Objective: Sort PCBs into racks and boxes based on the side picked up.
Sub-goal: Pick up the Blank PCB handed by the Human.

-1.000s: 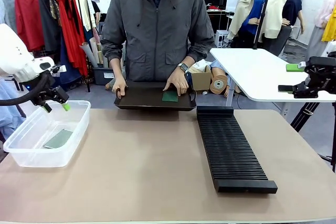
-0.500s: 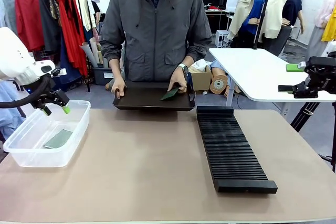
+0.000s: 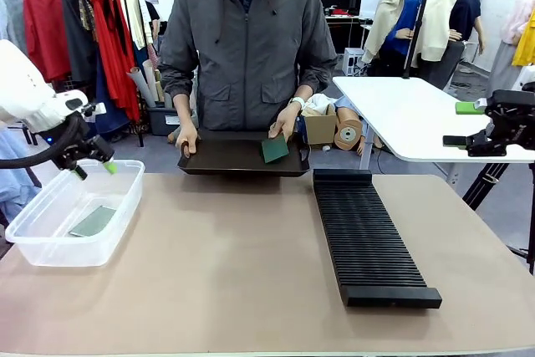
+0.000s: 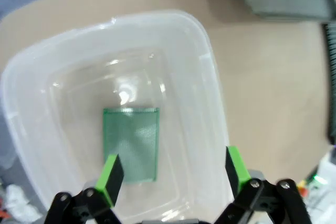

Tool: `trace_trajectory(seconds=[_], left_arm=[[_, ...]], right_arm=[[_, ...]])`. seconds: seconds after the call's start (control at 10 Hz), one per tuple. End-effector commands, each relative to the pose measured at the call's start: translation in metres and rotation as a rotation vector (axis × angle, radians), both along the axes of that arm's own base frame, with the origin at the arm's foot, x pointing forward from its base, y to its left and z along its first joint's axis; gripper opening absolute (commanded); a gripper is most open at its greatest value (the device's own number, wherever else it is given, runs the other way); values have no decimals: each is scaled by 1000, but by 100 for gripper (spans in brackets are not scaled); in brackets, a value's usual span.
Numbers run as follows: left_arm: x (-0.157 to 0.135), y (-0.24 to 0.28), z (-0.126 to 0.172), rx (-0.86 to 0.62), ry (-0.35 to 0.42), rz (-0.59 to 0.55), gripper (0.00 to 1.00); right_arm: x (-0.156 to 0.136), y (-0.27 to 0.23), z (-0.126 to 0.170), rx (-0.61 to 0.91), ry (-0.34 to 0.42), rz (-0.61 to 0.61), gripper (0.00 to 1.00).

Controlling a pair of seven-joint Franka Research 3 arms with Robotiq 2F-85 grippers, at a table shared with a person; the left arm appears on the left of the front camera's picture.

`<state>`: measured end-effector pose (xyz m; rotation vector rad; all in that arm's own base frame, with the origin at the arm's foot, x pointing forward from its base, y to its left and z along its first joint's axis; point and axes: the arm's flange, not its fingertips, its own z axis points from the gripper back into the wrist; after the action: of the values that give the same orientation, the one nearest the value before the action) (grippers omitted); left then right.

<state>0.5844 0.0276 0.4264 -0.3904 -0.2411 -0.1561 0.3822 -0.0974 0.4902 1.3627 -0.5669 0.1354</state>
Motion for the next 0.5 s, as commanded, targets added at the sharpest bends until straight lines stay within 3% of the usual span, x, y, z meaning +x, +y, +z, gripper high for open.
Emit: trace_trajectory(seconds=[0.0, 0.4], left_arm=[[7, 13, 14, -239, -3, 62, 100], [8, 36, 27, -659, 146, 100, 100]], right_arm=[[0, 0, 2, 8, -5, 1, 100], [0, 0, 2, 8, -5, 1, 100]])
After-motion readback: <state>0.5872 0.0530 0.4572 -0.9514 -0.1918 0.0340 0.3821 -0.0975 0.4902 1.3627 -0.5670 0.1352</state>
